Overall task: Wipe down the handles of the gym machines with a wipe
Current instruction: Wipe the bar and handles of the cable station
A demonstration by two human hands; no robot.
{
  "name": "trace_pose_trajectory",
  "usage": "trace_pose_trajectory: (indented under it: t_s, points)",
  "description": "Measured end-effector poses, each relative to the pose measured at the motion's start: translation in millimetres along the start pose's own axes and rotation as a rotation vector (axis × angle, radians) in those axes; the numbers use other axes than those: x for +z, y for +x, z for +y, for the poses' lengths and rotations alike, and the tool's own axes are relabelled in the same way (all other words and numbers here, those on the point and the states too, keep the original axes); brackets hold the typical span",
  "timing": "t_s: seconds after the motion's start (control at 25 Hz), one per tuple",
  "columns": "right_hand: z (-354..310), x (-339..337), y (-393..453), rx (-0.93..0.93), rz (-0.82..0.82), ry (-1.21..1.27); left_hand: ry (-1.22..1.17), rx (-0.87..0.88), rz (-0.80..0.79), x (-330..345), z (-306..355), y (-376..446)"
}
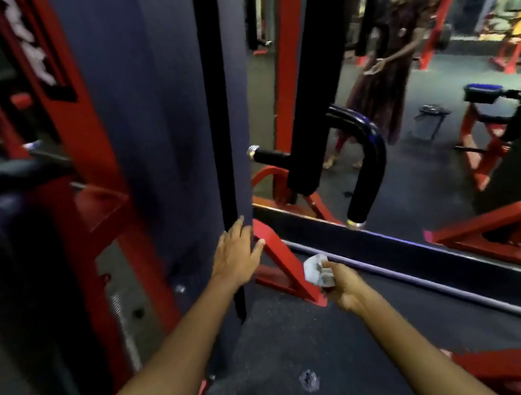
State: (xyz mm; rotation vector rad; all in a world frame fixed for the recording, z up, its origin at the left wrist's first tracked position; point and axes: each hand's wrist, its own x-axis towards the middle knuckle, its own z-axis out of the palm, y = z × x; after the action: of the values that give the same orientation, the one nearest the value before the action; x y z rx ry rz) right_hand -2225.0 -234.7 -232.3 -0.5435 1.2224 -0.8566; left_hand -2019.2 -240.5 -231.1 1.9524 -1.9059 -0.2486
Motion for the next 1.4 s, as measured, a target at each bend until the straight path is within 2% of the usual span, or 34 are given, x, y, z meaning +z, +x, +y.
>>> trace_pose_trajectory:
  t_s: [0.08, 0.2, 0.32, 0.4, 0.56, 0.76, 0.88, 0.96, 1.16, 1.28, 1.4]
  points:
    - [30, 18, 10, 0.034, -0.146, -0.107, -0.015, -0.115, -0.065, 0, -27, -50]
    - [87, 65, 27, 0.021, -0.252, -0.312, -0.059, -0.281, -0.180, -4, -81, -139]
    - [136, 130, -11, 0.147, -0.444, -0.493, -0.126, -0.468, -0.252, -12, -119, -230]
    - [177, 166, -34, 0.183, -0.511, -0.675, -0.170, -0.598, -0.255, -21, -131, -292]
    - [276, 237, -111, 0.185, -0.630, -0.869, -0.222, -0.893, -0.138, -41, -164, -432]
    - [418, 299, -249, 0.198, -0.936, -1.131, -0.331, -1.251, 0.055, -74, -194, -629]
    - [502, 326, -337, 0.253, -1.198, -1.211, -0.342, -1.427, 0.112, -91, -205, -745]
    - [548, 342, -385, 0.240, -1.315, -1.258, -0.330, -1.507, 0.127, -104, -214, -803]
    - [606, 391, -453, 0.084, -1.273, -1.278, -0.322, -1.579, 0.174, -137, -255, -873]
    - [629, 442, -463, -0.003, -1.285, -1.274, -0.308, -1.548, 0.176, -162, -302, -884]
    - [646, 509, -456, -0.086, -1.229, -1.311, -0.281, -1.497, 0.152, -196, -360, -879]
